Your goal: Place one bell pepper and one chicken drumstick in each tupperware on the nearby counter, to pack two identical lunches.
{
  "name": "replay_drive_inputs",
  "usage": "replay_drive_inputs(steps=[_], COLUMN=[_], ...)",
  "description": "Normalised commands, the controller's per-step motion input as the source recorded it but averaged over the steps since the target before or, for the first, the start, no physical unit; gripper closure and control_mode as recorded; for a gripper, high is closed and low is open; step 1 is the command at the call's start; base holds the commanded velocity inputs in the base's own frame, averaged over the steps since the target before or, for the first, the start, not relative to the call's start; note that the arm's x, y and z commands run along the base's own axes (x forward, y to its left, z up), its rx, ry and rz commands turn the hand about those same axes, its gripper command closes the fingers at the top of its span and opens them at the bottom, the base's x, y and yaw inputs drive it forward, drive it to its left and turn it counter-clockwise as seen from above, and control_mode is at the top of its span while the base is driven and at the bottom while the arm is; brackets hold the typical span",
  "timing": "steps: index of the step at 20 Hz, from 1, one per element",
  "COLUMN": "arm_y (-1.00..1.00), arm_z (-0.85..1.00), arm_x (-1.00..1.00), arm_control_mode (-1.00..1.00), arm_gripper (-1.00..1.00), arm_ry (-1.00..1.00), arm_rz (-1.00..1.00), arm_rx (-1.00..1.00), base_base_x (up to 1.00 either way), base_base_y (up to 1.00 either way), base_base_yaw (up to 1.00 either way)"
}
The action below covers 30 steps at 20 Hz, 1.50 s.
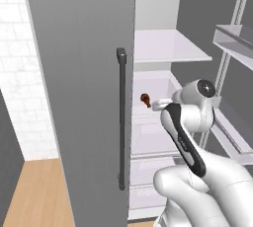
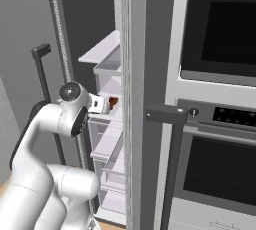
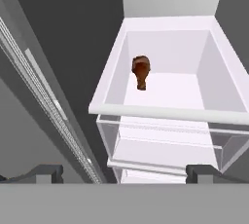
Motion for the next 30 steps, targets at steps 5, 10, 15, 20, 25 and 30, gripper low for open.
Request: replay_drive_inputs(steps=[5,10,15,20,25,30], arm_y=[0.00,0.00,-0.01,-0.02,-0.06,-0.10], arm_z=[-0.30,-0.23,-0.05,-0.07,-0.39,-0.40], arm_x=[0.63,0.58,0.56,0.47,0.29,0.18], arm_control_mode=[-1.00,-1.00,-1.00,-1.00,-1.00,-1.00], arm_gripper=[-1.00,-1.00,-1.00,-1.00,-1.00,-1.00], arm_ry=[0.01,0.05,0.07,0.04,0.00,0.00], arm_rz=[0.02,0.00,0.00,0.03,0.04,0.03], arm_rx=[-0.01,0.00,0.00,0.00,0.00,0.00], base_base_x=[0.00,0.00,0.00,0.00,0.00,0.00], base_base_y=[0.00,0.00,0.00,0.00,0.00,0.00], base_base_yaw=[0.00,0.00,0.00,0.00,0.00,0.00])
